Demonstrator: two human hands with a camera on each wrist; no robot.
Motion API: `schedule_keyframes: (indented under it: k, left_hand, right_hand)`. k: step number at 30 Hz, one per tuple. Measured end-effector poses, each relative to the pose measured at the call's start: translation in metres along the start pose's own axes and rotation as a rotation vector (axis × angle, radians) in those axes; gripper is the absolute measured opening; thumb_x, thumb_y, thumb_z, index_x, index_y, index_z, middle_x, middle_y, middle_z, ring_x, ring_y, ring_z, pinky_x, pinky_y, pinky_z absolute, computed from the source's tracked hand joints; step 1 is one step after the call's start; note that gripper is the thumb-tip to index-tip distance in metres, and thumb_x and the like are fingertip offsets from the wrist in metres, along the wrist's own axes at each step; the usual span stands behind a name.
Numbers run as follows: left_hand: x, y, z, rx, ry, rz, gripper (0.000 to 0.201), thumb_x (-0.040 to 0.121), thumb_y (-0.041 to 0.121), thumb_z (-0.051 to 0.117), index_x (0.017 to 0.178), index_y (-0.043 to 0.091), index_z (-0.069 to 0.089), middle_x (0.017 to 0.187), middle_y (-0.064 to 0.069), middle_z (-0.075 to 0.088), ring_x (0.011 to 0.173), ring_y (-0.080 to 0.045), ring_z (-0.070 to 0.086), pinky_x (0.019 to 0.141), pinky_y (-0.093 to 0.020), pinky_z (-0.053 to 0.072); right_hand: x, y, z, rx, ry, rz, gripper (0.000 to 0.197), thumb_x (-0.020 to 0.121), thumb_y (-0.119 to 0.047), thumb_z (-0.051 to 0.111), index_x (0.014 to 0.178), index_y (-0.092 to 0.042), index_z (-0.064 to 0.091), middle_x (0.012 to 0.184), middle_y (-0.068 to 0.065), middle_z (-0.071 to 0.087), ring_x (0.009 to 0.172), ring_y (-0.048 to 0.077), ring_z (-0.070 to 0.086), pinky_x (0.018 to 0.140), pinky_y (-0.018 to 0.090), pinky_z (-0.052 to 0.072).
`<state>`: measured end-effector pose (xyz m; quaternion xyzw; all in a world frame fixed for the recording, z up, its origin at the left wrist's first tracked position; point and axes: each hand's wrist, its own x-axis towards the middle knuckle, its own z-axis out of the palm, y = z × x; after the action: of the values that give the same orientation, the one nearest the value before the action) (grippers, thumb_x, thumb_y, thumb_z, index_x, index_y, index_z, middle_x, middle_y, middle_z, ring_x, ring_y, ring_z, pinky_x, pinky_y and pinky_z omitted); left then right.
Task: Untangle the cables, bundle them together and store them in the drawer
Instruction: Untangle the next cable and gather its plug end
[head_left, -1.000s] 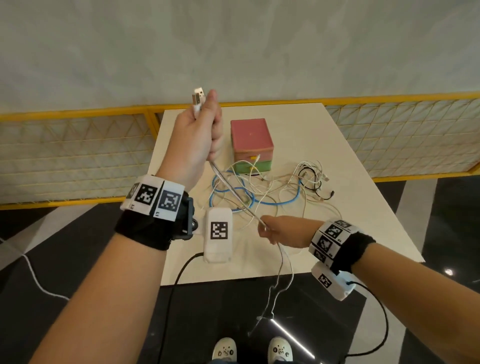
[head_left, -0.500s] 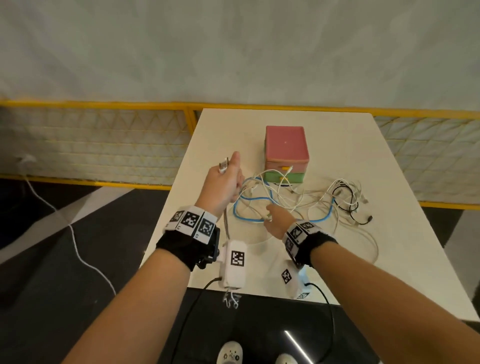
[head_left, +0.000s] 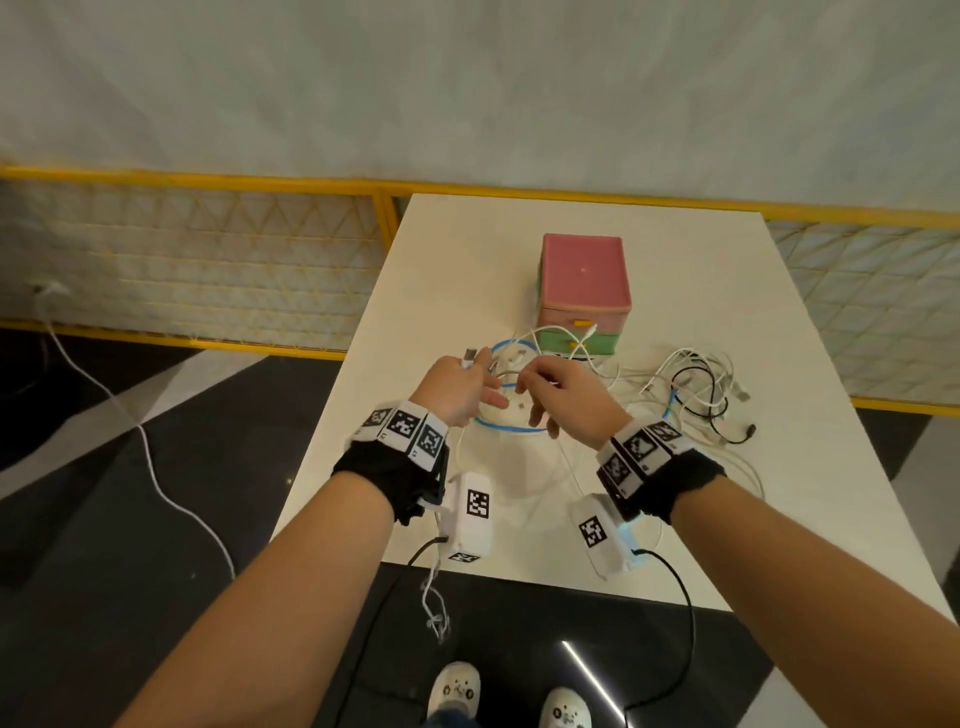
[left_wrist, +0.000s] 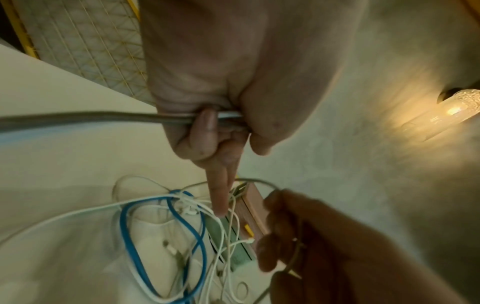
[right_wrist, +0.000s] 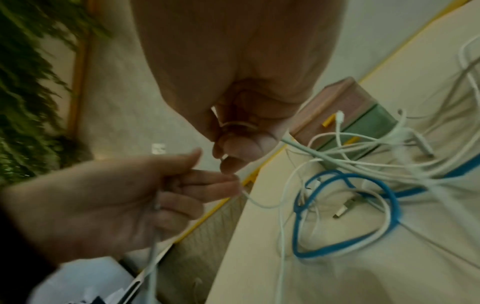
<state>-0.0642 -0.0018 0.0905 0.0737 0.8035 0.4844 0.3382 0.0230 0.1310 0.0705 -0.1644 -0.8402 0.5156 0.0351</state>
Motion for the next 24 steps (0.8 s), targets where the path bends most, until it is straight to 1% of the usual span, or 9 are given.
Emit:
schedule_keyframes:
  k: [3, 7, 10, 11, 14, 17, 20, 22, 24]
  left_hand:
    - [0.008, 0.007, 0.012, -0.164, 0.007, 0.005, 0.045, 0.103, 0.040, 0.039, 0.100, 0.003, 0.066, 0.091, -0.010, 0.075, 0.040, -0.010, 0.035, 0.036, -0.017, 0.025]
    - [0.017, 0.025, 0.010, -0.510, 0.015, 0.004, 0.031, 0.103, 0.030, 0.043, 0.086, 0.008, 0.056, 0.060, 0.001, 0.062, 0.031, -0.005, 0.024, 0.033, -0.014, 0.016]
    - [0.018, 0.034, 0.008, -0.458, -0.052, 0.121, 0.027, 0.104, 0.023, 0.042, 0.090, 0.012, 0.063, 0.065, 0.001, 0.049, 0.033, -0.002, 0.025, 0.032, -0.015, 0.018]
    - [0.018, 0.035, 0.009, -0.403, -0.066, 0.180, 0.028, 0.104, 0.019, 0.041, 0.091, 0.014, 0.065, 0.066, 0.001, 0.048, 0.034, -0.002, 0.026, 0.032, -0.015, 0.020]
    - [0.013, 0.039, 0.015, -0.239, -0.088, 0.320, 0.026, 0.103, 0.016, 0.042, 0.090, 0.018, 0.065, 0.065, 0.001, 0.050, 0.036, -0.003, 0.031, 0.035, -0.016, 0.024]
    - [0.001, 0.043, 0.021, -0.106, -0.172, 0.399, 0.015, 0.103, 0.019, 0.046, 0.098, 0.018, 0.060, 0.059, 0.005, 0.049, 0.040, -0.005, 0.032, 0.039, -0.018, 0.024]
    - [-0.013, 0.046, 0.021, -0.042, -0.258, 0.489, 0.005, 0.102, 0.014, 0.048, 0.101, 0.013, 0.053, 0.063, 0.008, 0.048, 0.042, 0.000, 0.036, 0.040, -0.011, 0.030]
    - [-0.020, 0.048, 0.016, -0.023, -0.301, 0.528, 0.004, 0.101, 0.010, 0.048, 0.101, 0.009, 0.052, 0.076, 0.013, 0.050, 0.053, -0.001, 0.042, 0.048, -0.008, 0.038]
    - [-0.023, 0.049, 0.008, 0.009, -0.314, 0.523, 0.008, 0.101, 0.011, 0.048, 0.104, 0.006, 0.054, 0.079, 0.013, 0.052, 0.061, -0.003, 0.046, 0.054, -0.007, 0.041]
  right_hand:
    - [-0.019, -0.008, -0.009, 0.038, -0.076, -0.075, 0.021, 0.095, -0.018, 0.049, 0.081, -0.009, 0.061, 0.069, 0.007, 0.062, 0.061, 0.022, 0.062, 0.043, 0.030, 0.048]
    - [-0.039, 0.007, -0.015, -0.075, -0.201, -0.010, 0.019, 0.094, -0.013, 0.048, 0.084, -0.008, 0.063, 0.074, 0.009, 0.065, 0.057, 0.003, 0.059, 0.045, 0.036, 0.050]
    - [-0.040, 0.017, -0.023, -0.124, -0.187, 0.035, 0.020, 0.095, -0.016, 0.046, 0.089, -0.011, 0.064, 0.080, 0.007, 0.067, 0.068, 0.014, 0.064, 0.045, 0.031, 0.052]
    - [-0.037, 0.017, -0.026, -0.124, -0.161, 0.044, 0.021, 0.096, -0.019, 0.045, 0.091, -0.013, 0.065, 0.083, 0.003, 0.067, 0.077, 0.019, 0.065, 0.048, 0.030, 0.053]
    - [-0.021, 0.006, -0.033, -0.069, -0.037, 0.038, 0.032, 0.100, -0.030, 0.037, 0.108, -0.014, 0.063, 0.100, 0.000, 0.068, 0.098, 0.018, 0.064, 0.066, 0.023, 0.049]
    - [0.001, -0.015, -0.040, 0.253, 0.068, 0.066, 0.044, 0.101, -0.037, 0.032, 0.118, -0.008, 0.060, 0.100, 0.007, 0.069, 0.097, 0.020, 0.066, 0.072, 0.026, 0.051]
    - [0.017, -0.033, -0.049, 0.687, 0.158, 0.172, 0.041, 0.100, -0.024, 0.041, 0.117, 0.011, 0.056, 0.095, 0.019, 0.064, 0.083, 0.026, 0.065, 0.078, 0.034, 0.055]
    - [0.023, -0.042, -0.057, 0.920, 0.201, 0.228, 0.034, 0.099, -0.014, 0.044, 0.116, 0.014, 0.052, 0.091, 0.018, 0.063, 0.078, 0.024, 0.064, 0.071, 0.030, 0.057]
    - [0.026, -0.048, -0.067, 1.100, 0.255, 0.262, 0.026, 0.099, -0.011, 0.043, 0.111, 0.009, 0.054, 0.085, 0.015, 0.061, 0.070, 0.020, 0.065, 0.061, 0.027, 0.059]
